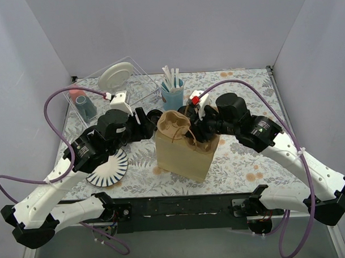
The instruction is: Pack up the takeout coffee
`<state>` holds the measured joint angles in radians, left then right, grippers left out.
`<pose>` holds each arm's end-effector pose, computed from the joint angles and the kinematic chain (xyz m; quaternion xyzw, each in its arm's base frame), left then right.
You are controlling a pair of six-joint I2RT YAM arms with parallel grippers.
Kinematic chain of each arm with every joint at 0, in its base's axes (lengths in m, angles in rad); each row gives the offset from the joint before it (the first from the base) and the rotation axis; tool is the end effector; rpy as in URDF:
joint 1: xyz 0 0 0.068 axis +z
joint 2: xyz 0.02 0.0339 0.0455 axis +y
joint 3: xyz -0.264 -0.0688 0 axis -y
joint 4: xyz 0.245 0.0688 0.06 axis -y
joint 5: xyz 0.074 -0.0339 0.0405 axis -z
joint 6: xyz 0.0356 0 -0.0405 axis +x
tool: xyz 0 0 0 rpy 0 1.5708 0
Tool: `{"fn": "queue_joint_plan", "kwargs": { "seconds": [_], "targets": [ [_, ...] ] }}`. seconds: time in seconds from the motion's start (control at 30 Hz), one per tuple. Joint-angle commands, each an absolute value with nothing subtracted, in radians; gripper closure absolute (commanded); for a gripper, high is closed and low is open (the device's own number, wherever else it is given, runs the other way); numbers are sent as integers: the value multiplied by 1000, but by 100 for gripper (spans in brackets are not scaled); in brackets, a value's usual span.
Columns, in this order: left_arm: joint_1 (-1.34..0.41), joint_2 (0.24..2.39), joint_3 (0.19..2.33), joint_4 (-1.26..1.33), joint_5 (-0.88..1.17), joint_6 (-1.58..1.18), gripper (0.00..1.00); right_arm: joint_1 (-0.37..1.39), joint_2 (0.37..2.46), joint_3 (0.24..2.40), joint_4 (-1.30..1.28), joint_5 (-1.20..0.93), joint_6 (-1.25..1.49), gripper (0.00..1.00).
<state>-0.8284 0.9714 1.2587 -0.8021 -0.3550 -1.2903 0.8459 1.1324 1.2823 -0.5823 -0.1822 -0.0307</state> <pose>0.1325 -0.1261 0.4056 -0.2812 0.8073 -0.3578 0.3757 0.1544 0.1841 0.4028 -0.4004 0.7387 0.2831 0.4624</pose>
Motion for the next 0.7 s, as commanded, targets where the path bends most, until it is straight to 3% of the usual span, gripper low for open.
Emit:
{"fn": "queue_joint_plan", "kwargs": {
  "seconds": [0.0,0.13,0.53,0.67],
  "targets": [
    [-827,922,1207,-692,-210,-1233,45,851,1078,1269,-535,-161,-29,76],
    [-827,934,1183,-676,-187,-1221,53,850,1068,1276,-537,-155,-26,76],
    [-827,980,1141,-684,-215,-1203,56,851,1068,1273,-551,-163,-26,76],
    [-827,983,1137,-692,-245,-1203,64,851,1063,1261,-554,-163,-31,76]
  ]
}}
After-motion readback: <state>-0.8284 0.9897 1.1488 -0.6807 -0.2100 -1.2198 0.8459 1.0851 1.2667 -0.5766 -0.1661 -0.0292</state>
